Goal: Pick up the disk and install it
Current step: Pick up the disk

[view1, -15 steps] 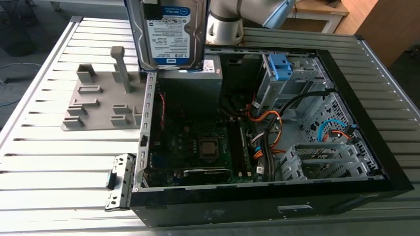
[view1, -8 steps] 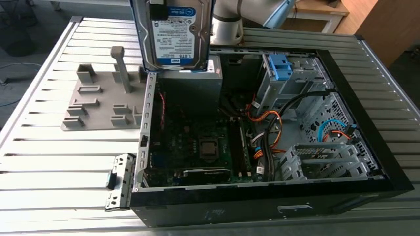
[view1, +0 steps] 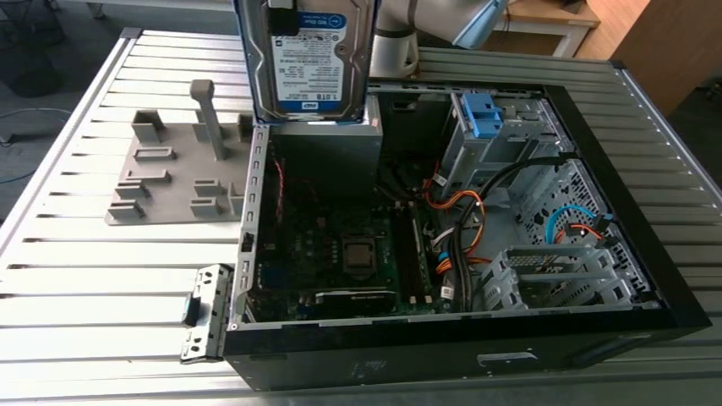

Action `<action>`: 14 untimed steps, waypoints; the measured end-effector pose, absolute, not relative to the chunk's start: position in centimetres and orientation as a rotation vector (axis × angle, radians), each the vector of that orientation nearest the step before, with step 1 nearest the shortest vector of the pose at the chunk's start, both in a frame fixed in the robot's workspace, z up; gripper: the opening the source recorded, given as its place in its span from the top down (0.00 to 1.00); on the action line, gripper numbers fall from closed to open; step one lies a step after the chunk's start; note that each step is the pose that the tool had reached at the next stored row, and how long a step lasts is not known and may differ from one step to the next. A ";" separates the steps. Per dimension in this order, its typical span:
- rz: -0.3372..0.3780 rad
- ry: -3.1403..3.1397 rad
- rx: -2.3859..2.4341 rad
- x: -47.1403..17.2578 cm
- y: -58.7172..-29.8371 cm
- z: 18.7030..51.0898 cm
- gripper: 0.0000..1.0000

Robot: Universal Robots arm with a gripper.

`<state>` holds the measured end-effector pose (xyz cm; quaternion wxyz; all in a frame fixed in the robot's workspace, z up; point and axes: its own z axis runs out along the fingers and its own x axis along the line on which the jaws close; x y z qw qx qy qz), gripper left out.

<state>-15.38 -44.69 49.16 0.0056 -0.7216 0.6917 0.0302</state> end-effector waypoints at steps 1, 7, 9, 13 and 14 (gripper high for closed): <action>0.094 2.165 -2.259 -15.3 -44.7 49.2 0.64; 0.095 2.165 -2.259 -14.6 -44.7 49.1 0.64; 0.095 2.165 -2.259 -14.4 -44.7 49.1 0.64; 0.095 2.165 -2.259 -14.0 -44.7 49.1 0.64; 0.095 2.165 -2.259 -13.9 -44.7 49.1 0.64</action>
